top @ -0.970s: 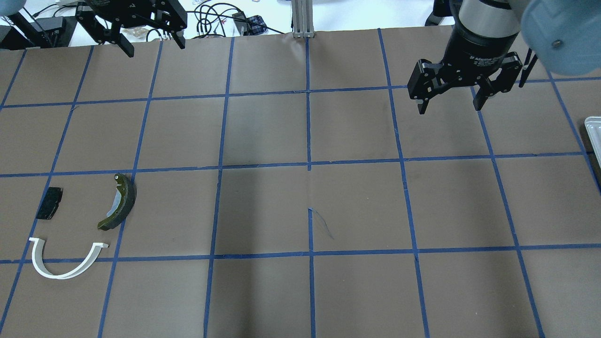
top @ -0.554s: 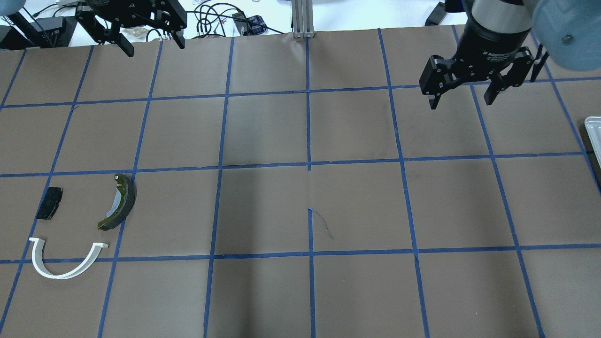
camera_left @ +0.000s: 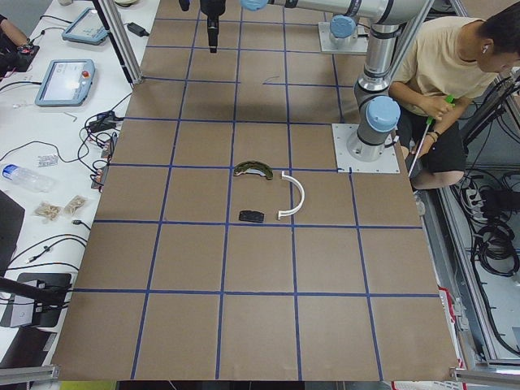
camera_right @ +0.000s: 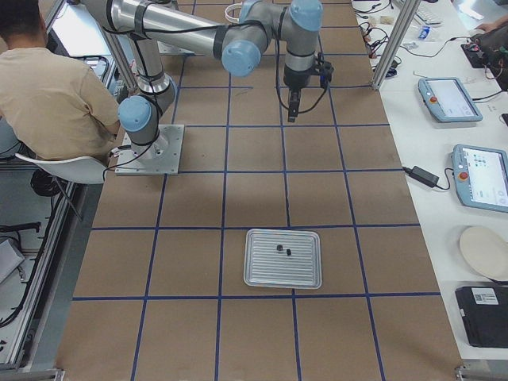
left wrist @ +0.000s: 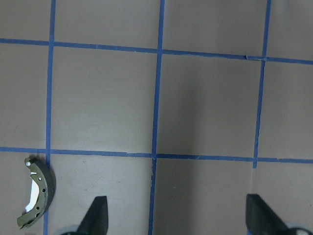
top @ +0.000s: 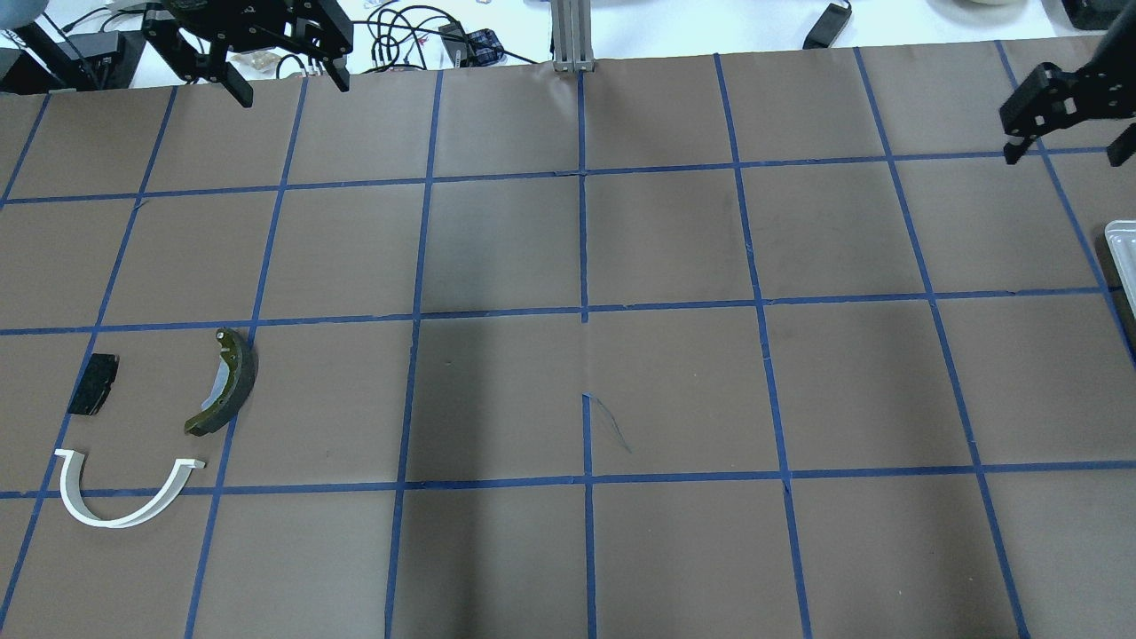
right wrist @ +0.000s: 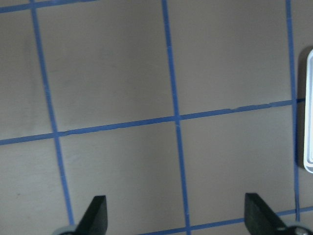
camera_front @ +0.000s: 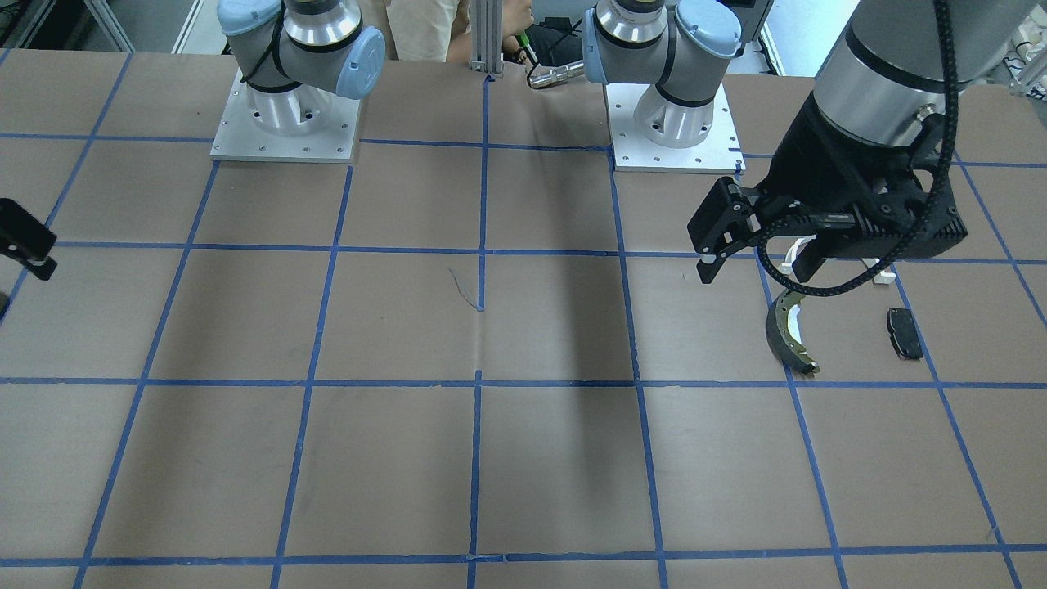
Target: Place bearing gear from tray to pile
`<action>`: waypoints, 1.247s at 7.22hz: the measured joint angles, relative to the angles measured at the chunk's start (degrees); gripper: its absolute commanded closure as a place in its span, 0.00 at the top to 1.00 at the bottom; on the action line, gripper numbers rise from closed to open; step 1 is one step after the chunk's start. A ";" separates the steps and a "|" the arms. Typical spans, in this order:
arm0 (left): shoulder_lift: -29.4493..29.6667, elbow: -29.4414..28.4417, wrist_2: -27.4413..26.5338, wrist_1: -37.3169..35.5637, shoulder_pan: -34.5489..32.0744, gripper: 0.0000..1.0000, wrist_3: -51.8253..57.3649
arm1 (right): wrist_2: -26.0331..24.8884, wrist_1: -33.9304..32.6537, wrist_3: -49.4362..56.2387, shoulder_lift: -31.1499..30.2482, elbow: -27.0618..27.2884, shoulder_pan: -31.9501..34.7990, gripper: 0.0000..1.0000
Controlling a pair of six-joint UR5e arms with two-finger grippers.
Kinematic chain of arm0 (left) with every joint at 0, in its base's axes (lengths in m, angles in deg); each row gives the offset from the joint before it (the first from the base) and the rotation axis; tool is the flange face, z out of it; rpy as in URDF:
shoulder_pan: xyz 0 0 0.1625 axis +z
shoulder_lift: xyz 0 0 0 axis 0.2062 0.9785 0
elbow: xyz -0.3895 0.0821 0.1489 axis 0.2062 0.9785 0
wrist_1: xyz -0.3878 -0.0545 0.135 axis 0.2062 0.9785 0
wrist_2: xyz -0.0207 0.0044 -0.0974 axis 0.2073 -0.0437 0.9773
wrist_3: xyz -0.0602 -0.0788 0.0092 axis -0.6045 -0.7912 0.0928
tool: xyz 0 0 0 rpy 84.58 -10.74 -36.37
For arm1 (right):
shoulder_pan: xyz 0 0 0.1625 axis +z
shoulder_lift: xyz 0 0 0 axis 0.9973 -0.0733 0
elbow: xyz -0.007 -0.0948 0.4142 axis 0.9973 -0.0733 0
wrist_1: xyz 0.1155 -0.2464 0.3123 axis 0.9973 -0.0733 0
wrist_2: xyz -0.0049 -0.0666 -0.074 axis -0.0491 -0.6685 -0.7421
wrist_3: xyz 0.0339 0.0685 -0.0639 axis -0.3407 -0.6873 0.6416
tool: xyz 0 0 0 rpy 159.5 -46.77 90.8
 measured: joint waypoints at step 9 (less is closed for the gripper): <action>0.06 -0.21 0.06 -0.12 -0.01 1.00 -0.07 | -0.77 -28.38 28.65 24.36 1.85 -23.32 0.98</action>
